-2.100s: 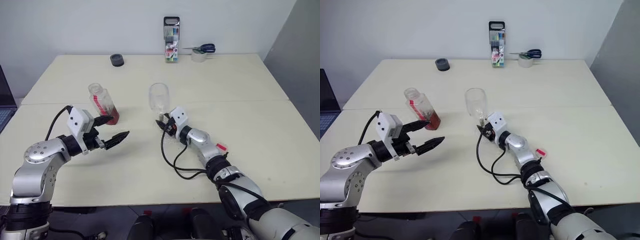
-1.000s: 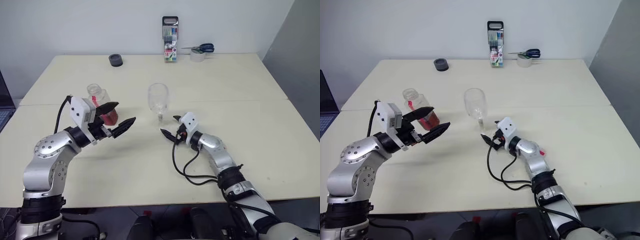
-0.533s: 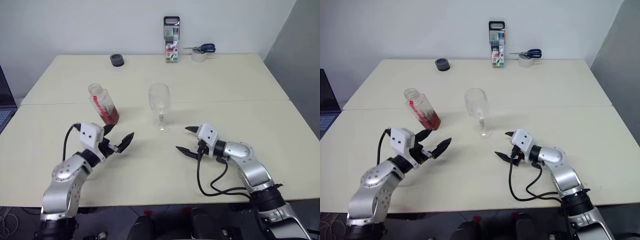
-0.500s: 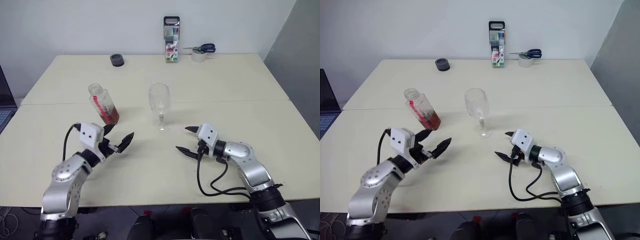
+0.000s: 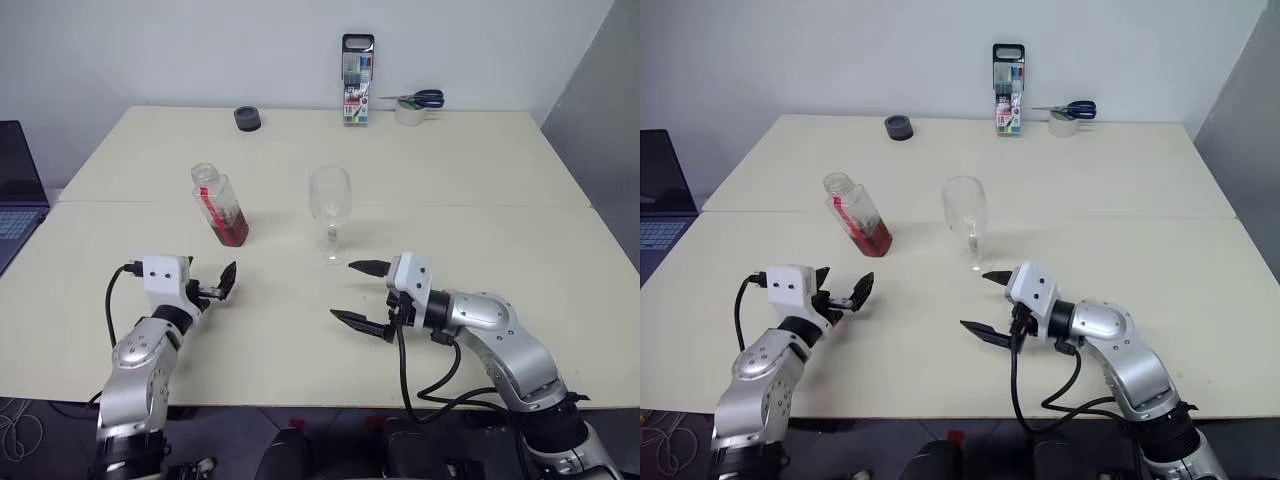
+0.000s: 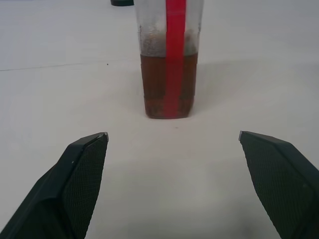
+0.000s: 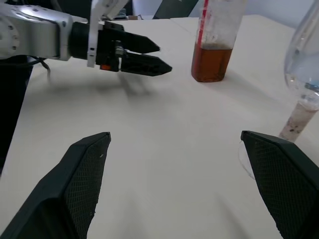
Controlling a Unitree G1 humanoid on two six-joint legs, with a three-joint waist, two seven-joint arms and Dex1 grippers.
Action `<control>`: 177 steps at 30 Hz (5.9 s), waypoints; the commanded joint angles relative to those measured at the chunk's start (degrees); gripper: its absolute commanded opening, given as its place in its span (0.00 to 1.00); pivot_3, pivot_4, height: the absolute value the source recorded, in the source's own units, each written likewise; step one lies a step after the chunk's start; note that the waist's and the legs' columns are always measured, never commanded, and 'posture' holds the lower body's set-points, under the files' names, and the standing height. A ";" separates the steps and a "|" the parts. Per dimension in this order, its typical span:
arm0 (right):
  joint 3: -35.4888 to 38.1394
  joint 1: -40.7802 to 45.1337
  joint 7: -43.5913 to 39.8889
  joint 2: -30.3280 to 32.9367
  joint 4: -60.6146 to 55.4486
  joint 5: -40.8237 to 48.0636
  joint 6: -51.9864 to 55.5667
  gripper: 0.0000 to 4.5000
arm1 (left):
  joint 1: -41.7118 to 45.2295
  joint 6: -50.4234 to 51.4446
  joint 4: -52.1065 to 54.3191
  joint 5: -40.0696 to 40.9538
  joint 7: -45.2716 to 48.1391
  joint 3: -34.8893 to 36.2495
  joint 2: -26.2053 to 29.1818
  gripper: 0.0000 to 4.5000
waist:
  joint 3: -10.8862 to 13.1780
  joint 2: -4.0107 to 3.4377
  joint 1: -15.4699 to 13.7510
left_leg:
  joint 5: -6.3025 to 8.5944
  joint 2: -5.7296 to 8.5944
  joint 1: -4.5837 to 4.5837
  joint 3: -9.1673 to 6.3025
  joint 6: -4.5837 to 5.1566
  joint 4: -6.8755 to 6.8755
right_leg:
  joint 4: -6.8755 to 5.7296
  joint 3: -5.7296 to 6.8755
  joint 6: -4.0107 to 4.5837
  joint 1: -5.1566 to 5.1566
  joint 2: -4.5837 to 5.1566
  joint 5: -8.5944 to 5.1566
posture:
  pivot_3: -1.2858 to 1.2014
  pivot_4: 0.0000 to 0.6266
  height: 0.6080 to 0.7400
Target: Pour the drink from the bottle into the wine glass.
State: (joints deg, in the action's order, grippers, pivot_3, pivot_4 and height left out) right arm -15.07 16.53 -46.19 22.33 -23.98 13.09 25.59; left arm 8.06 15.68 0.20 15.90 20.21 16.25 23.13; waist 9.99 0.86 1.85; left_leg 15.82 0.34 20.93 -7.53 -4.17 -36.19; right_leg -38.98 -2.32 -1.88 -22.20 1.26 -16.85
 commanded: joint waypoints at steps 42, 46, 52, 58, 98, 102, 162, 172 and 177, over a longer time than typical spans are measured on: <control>-0.70 3.17 2.58 2.16 -5.39 3.65 2.53 0.99 | 22.99 -7.30 -21.44 -3.71 6.30 -2.74 5.13 1.00 | 0.17 0.34 0.05 | -0.09 0.01 0.04 -0.02 -0.17 0.00 | 0.02 0.03 0.00 -0.03 0.01 0.00 | 0.52 0.24 1.00; -0.23 3.31 2.91 1.81 -5.27 3.83 2.28 0.99 | 24.68 -8.38 -24.01 -3.69 6.59 -3.01 4.72 1.00 | 0.18 0.35 0.03 | -0.09 0.01 0.04 -0.02 -0.17 0.00 | 0.02 0.03 0.00 -0.03 0.01 0.00 | 0.52 0.24 1.00; 2.24 3.96 4.94 -1.31 -5.44 6.45 2.83 1.00 | 25.74 -9.23 -26.25 -3.19 6.75 -2.75 4.50 0.67 | 0.19 0.36 0.05 | -0.11 0.00 0.04 -0.02 -0.19 0.00 | 0.01 0.02 0.00 -0.04 0.01 0.00 | 0.52 0.24 1.00; 2.10 3.98 5.42 -1.17 -5.58 6.44 2.85 1.00 | 26.29 -10.03 -27.50 -2.97 7.01 -2.72 4.40 0.38 | 0.19 0.36 0.02 | -0.11 0.01 0.04 -0.03 -0.20 0.00 | 0.01 0.03 0.00 -0.04 0.01 0.00 | 0.52 0.24 1.00; 10.15 7.18 20.59 -6.27 -3.67 5.68 3.60 1.00 | 53.23 -54.54 -46.19 -42.80 -5.15 -28.61 13.51 0.38 | 0.30 0.49 0.15 | -0.11 0.07 0.59 -0.01 -0.19 -0.11 | -0.08 0.05 0.00 -0.54 0.01 0.01 | 0.52 0.24 1.00; 10.01 7.00 21.26 -6.25 -3.46 5.27 3.63 1.00 | 54.62 -56.80 -48.77 -45.91 -8.37 -30.12 13.93 0.38 | 0.30 0.48 0.20 | -0.15 0.12 1.22 -0.02 -0.26 -0.63 | -0.49 0.05 -0.01 -1.13 0.02 0.03 | 0.52 0.24 1.00; 8.92 4.62 18.86 -7.38 -4.34 7.08 2.41 1.00 | 64.10 -62.50 -56.57 -58.35 -20.60 -37.07 18.64 0.38 | 0.30 0.49 1.33 | -0.11 0.17 1.20 -0.03 -0.19 -0.82 | -0.92 0.04 -0.01 -1.17 0.01 0.04 | 0.52 0.24 1.00; 8.44 3.73 18.32 -7.97 -5.21 8.03 2.70 1.00 | 65.29 -63.14 -58.20 -59.30 -21.85 -37.90 18.87 0.38 | 0.30 0.49 1.36 | -0.11 0.18 1.19 -0.03 -0.19 -0.82 | -0.93 0.04 -0.01 -1.17 0.01 0.04 | 0.52 0.24 1.00; 8.05 3.59 18.42 -8.33 -5.39 8.11 2.90 1.00 | 65.67 -63.34 -58.58 -59.51 -22.17 -38.30 19.24 0.38 | 0.30 0.49 1.38 | -0.11 0.18 1.19 -0.02 -0.19 -0.83 | -0.94 0.04 -0.01 -1.17 0.02 0.04 | 0.52 0.24 1.00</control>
State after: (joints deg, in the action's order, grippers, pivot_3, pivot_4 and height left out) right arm -6.93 19.69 -27.51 14.33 -26.28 19.83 29.43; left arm 70.66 -47.06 -58.88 -43.75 -0.60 -22.27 41.08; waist 10.29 1.35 3.23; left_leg 15.70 0.51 22.11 -7.56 -4.36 -37.02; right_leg -39.92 -2.28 -1.90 -23.36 1.27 -16.82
